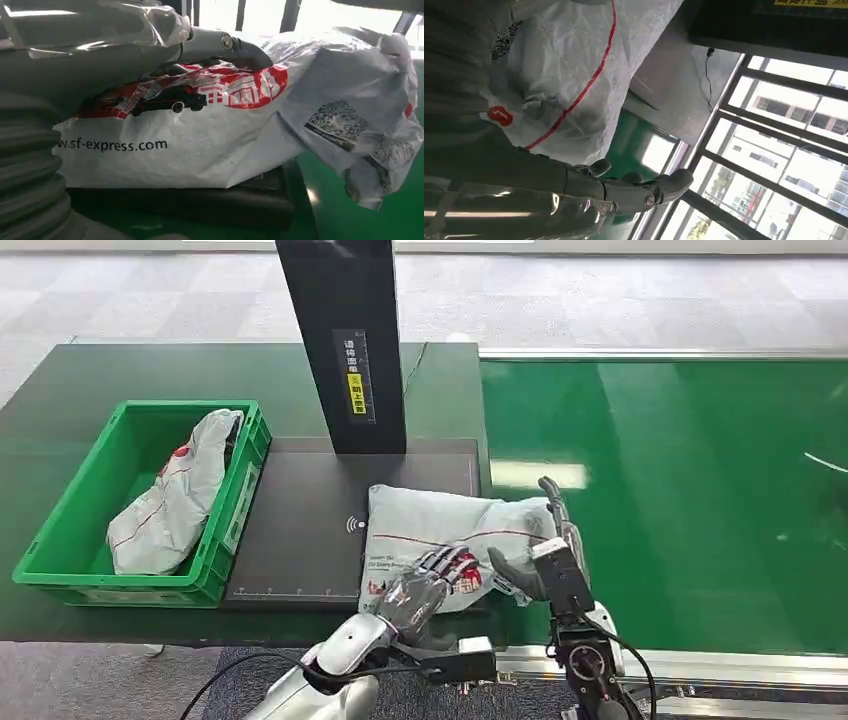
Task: Moved the parcel from conveyor to table for the left to box.
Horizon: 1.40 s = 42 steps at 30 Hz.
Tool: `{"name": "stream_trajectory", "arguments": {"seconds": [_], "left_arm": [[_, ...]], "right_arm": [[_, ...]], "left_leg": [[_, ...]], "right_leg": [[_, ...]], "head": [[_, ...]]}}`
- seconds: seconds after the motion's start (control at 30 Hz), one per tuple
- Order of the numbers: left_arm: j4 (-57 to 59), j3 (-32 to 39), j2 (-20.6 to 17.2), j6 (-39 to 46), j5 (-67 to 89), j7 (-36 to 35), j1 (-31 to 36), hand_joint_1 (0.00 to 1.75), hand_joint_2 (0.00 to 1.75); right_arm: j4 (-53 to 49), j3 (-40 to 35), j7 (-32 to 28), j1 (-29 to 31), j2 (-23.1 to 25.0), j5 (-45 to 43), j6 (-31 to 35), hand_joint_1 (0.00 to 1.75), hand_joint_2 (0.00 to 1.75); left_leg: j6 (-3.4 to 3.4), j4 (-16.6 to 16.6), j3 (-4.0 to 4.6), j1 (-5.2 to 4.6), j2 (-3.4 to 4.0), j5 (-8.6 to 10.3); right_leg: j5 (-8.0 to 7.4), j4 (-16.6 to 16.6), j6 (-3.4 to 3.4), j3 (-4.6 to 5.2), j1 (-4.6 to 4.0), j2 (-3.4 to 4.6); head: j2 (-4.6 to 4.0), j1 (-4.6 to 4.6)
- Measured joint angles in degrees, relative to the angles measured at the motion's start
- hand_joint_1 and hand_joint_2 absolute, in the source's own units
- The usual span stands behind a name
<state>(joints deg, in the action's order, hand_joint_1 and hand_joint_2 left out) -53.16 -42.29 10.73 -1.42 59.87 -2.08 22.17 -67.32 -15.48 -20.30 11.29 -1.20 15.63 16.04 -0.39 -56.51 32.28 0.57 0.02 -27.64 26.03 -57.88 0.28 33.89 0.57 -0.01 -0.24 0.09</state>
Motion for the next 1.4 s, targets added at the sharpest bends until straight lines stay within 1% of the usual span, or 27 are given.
{"name": "stream_trajectory", "arguments": {"seconds": [0.23, 0.57, 0.83, 0.93, 1.03, 1.17, 1.27, 1.33, 1.4], "left_arm": [[1.88, 0.02, 0.98, -0.75, 0.7, 0.59, 1.33, 1.75, 1.75], [2.43, 0.07, 1.31, -0.33, 0.64, 1.9, 2.0, 1.75, 1.75], [2.71, 0.85, 1.24, 3.72, -0.31, 2.6, 1.71, 1.75, 1.75], [2.71, 1.86, 1.22, 8.42, -1.07, 2.82, 1.51, 1.75, 1.75], [1.95, 3.89, 0.98, 16.73, -3.24, 4.66, 0.79, 1.75, 1.75], [-0.5, 6.64, 0.52, 23.26, -6.62, 7.38, -0.38, 1.75, 1.75], [-2.93, 8.96, 0.2, 30.74, -8.85, 9.47, -1.43, 1.75, 1.75], [-5.06, 10.79, -0.2, 35.42, -11.05, 12.12, -2.03, 1.75, 1.75], [-7.54, 12.64, -0.5, 36.78, -11.93, 15.88, -2.73, 1.75, 1.75]], "right_arm": [[-0.28, 1.23, -0.02, -0.89, 0.35, 0.37, -0.98, 0.0, 1.75], [-1.68, 2.6, -0.02, -2.85, 0.35, 0.85, -1.09, 0.0, 1.75], [-3.24, 3.61, -0.02, -4.66, 0.35, 1.05, -1.09, 0.0, 1.75], [-4.13, 4.02, 0.0, -5.51, 0.35, 1.09, -1.09, 0.0, 1.75], [-5.47, 4.57, 0.07, -6.72, 0.35, 1.2, -0.96, 0.0, 1.75], [-6.77, 5.07, 0.11, -7.74, 0.33, 1.2, -0.9, 0.0, 1.75], [-7.3, 5.27, 0.24, -8.15, 0.33, 0.81, -0.57, 0.0, 1.75], [-7.3, 5.27, 0.24, -8.24, 0.33, 0.44, -0.24, 0.0, 1.75], [-7.3, 5.27, 0.2, -8.19, 0.33, 0.06, 0.13, 0.0, 1.75]], "left_leg": [[0.0, 0.0, -0.09, 0.0, -0.01, 0.0], [0.0, 0.01, -0.23, 0.0, 0.01, -0.01], [0.0, 0.01, -0.2, 0.0, 0.02, -0.01], [0.0, 0.01, -0.19, 0.0, 0.02, -0.01], [0.0, 0.01, -0.17, 0.0, 0.02, -0.01], [0.0, 0.01, -0.14, 0.0, 0.03, -0.01], [0.0, 0.01, -0.1, 0.0, 0.03, -0.01], [0.0, 0.01, -0.09, 0.0, 0.02, -0.01], [0.0, 0.01, -0.06, 0.0, 0.01, 0.0]], "right_leg": [[0.0, 0.0, 0.0, -0.12, 0.0, -0.02], [0.0, 0.0, 0.0, -0.23, 0.0, -0.01], [0.0, 0.0, 0.0, -0.2, 0.0, 0.0], [0.0, 0.0, 0.0, -0.19, 0.0, 0.0], [0.0, 0.0, 0.0, -0.16, 0.0, 0.0], [0.0, 0.0, 0.0, -0.13, -0.01, 0.01], [0.0, 0.0, 0.0, -0.1, 0.0, 0.0], [0.0, 0.0, 0.0, -0.09, 0.0, 0.0], [0.0, 0.0, 0.0, -0.08, 0.0, -0.01]], "head": [[0.0, 0.02], [0.0, 0.0], [0.0, 0.0], [0.0, 0.0], [0.0, 0.0], [0.0, 0.02], [0.0, 0.0], [0.0, 0.0], [0.0, 0.0]]}}
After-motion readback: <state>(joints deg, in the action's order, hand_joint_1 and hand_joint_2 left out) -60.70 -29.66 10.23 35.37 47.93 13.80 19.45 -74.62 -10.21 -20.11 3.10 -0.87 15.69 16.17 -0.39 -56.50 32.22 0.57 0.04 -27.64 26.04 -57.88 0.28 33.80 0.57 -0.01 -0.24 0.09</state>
